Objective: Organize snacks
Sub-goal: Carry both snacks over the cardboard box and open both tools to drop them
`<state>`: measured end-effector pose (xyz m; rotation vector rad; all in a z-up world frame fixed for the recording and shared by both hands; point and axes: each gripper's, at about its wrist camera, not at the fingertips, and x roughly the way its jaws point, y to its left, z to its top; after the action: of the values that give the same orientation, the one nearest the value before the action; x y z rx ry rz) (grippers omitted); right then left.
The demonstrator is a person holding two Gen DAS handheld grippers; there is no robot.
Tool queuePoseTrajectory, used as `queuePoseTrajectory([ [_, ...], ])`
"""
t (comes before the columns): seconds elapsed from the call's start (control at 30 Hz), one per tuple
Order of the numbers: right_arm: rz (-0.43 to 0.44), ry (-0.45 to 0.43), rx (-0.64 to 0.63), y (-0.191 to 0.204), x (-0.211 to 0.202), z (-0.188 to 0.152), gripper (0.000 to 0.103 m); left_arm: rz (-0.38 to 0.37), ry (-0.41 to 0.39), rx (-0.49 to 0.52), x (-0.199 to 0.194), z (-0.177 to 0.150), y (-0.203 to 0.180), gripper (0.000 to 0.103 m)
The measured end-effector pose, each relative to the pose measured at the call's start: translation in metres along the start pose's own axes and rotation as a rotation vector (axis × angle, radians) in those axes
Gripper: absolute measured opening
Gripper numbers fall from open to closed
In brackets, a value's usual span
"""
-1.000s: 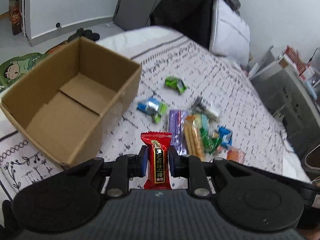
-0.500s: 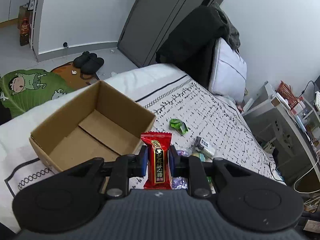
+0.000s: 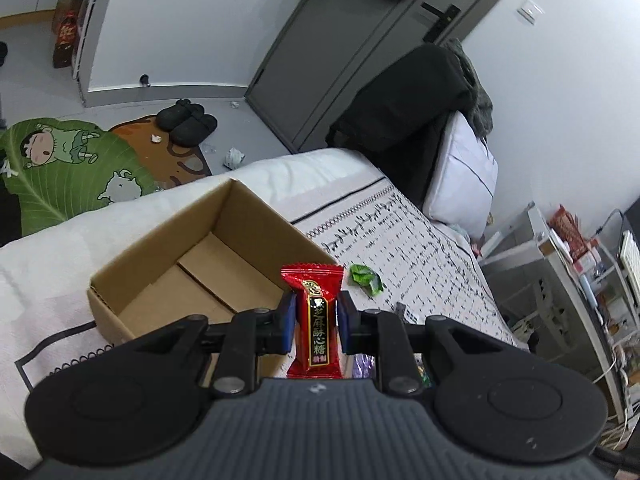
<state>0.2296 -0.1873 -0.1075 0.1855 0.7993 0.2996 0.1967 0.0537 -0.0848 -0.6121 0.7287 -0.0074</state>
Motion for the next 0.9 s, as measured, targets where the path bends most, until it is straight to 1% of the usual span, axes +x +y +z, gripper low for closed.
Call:
queuePoseTrajectory([
  [0.1, 0.015, -0.005, -0.002, 0.012, 0.004, 0.0, 0.018, 0.008, -0.008, -0.02, 0.0, 0.005, 0.011, 0.021],
  [0.33, 0.042, -0.009, -0.013, 0.04, 0.019, -0.002, 0.018, 0.008, 0.013, -0.086, 0.006, 0.012, 0.038, 0.021],
  [0.5, 0.057, 0.008, -0.025, 0.055, 0.033, -0.004, 0.018, -0.013, 0.016, -0.103, 0.007, 0.015, 0.05, 0.021],
  [0.6, 0.066, 0.02, -0.029, 0.061, 0.041, -0.006, 0.018, -0.01, 0.031, -0.129, 0.012, 0.015, 0.057, 0.021],
  [0.67, 0.072, 0.025, -0.026, 0.064, 0.046, -0.006, 0.018, -0.005, 0.039, -0.152, 0.017, 0.015, 0.062, 0.021],
  [0.8, 0.089, 0.043, -0.027, 0.069, 0.057, -0.006, 0.018, 0.017, 0.029, -0.184, 0.02, 0.018, 0.069, 0.021],
  [0.83, 0.093, 0.047, -0.026, 0.071, 0.06, -0.006, 0.018, 0.033, 0.026, -0.2, 0.021, 0.018, 0.07, 0.021],
  [0.87, 0.099, 0.05, -0.025, 0.072, 0.062, -0.007, 0.018, 0.046, 0.023, -0.212, 0.022, 0.019, 0.072, 0.024],
  [0.9, 0.105, 0.055, -0.023, 0.073, 0.065, -0.007, 0.018, 0.063, 0.021, -0.223, 0.022, 0.019, 0.074, 0.025],
])
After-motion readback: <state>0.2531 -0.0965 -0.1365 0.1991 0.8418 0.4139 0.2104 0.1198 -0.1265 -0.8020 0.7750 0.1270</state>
